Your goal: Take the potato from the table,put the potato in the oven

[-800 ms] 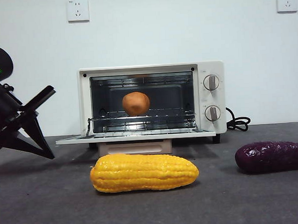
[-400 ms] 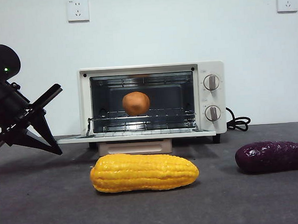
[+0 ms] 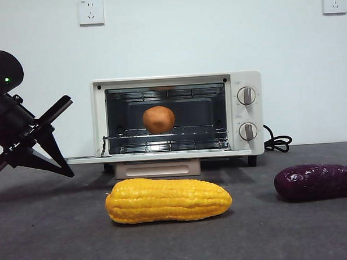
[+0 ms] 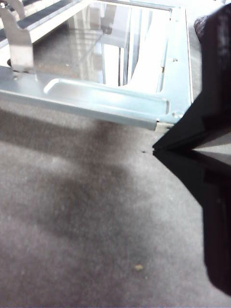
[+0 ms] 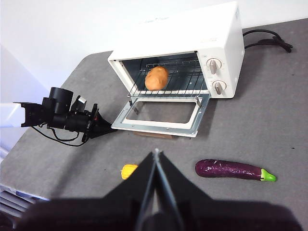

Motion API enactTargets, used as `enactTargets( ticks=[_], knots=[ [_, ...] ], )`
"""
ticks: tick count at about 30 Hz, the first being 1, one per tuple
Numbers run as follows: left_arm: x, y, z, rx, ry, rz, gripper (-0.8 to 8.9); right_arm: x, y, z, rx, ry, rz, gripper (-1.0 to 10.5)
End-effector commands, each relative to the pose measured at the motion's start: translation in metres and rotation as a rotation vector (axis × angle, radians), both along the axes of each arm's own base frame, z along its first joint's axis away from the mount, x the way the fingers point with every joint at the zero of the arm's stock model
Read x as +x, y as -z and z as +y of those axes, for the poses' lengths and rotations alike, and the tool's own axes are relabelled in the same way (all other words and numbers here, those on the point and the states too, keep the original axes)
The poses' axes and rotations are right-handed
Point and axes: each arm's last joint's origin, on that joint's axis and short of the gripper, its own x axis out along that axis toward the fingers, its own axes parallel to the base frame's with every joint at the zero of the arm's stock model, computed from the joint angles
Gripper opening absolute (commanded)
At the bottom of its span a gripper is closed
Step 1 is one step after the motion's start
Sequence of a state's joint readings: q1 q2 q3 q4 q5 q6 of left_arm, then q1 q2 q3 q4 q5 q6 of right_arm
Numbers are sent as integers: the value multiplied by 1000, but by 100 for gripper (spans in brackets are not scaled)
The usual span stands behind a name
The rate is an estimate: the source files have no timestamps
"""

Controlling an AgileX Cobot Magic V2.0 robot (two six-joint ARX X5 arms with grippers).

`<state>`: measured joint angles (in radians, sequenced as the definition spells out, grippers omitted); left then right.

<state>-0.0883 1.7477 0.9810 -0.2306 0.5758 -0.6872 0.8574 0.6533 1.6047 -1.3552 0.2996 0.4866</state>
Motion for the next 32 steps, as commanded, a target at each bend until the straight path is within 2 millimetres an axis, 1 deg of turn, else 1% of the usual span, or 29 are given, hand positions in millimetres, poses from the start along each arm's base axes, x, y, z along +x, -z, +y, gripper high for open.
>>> enactTargets(
  ticks=[1, 11, 14, 29, 32],
  knots=[
    [7, -7, -7, -39, 30, -37, -6, -1, 2, -1, -10, 6, 16, -7],
    [23, -38, -14, -52, 59, -99, -6, -1, 2, -1, -10, 6, 16, -7],
    [26, -44, -15, -52, 59, -114, -6, -1, 2, -1, -10, 6, 16, -7],
    [28, -47, -15, -57, 61, -130, -6, -1, 2, -1, -10, 6, 15, -7],
    [31, -51, -15, -58, 62, -144, -6, -1, 2, -1, -10, 6, 15, -7]
  ],
)
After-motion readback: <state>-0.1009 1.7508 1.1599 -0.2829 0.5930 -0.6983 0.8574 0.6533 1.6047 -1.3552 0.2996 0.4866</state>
